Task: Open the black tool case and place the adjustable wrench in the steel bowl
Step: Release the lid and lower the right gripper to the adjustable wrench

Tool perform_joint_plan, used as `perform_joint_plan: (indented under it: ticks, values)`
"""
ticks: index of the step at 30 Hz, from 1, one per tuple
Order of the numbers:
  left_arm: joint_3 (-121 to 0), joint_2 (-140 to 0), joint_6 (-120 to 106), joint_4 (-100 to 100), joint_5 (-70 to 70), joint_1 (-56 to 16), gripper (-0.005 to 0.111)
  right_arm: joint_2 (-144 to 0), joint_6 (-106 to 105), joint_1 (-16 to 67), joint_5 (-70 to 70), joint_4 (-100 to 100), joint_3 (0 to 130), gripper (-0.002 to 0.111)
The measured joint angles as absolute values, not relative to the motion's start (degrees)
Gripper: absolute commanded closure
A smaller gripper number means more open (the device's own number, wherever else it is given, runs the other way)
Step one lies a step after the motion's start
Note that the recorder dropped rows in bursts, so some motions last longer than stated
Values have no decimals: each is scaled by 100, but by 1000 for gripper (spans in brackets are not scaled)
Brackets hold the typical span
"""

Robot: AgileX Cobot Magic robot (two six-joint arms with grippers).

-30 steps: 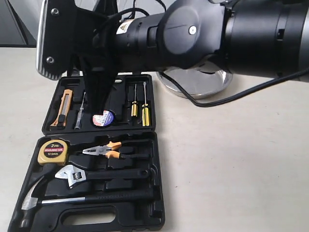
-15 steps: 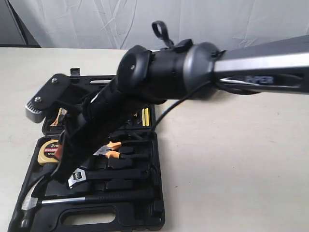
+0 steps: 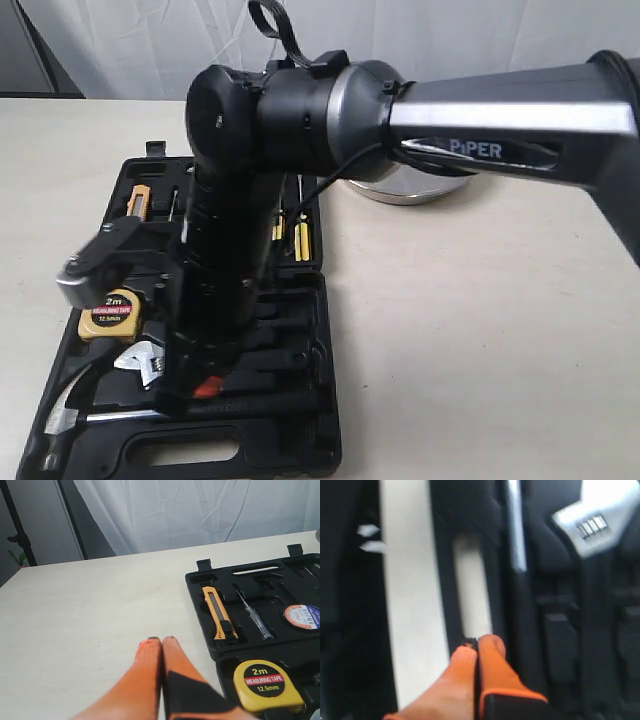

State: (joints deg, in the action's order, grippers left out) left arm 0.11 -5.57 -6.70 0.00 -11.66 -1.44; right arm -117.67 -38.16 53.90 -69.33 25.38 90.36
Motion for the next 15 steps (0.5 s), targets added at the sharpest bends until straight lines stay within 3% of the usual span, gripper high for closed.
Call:
perform_joint_plan:
  ticks: [6, 9, 12, 13, 15]
  values:
    - [11, -557, -670, 0, -1166, -144, 106, -11697, -2146, 5062, -6772, -114, 8781, 109]
    - [11, -557, -670, 0, -1166, -144, 106, -11697, -726, 4809, -5347, -718, 8759, 109]
    - [11, -557, -670, 0, -1166, -144, 106, -11697, -298, 4746, -3715, 55, 8759, 109]
    - [11, -557, -670, 0, -1166, -144, 106, -11697, -1071, 4824, -3328, 1265, 8770, 109]
    - [11, -557, -670, 0, -1166, -144, 106, -11697, -2582, 4905, -3698, 2392, 8780, 109]
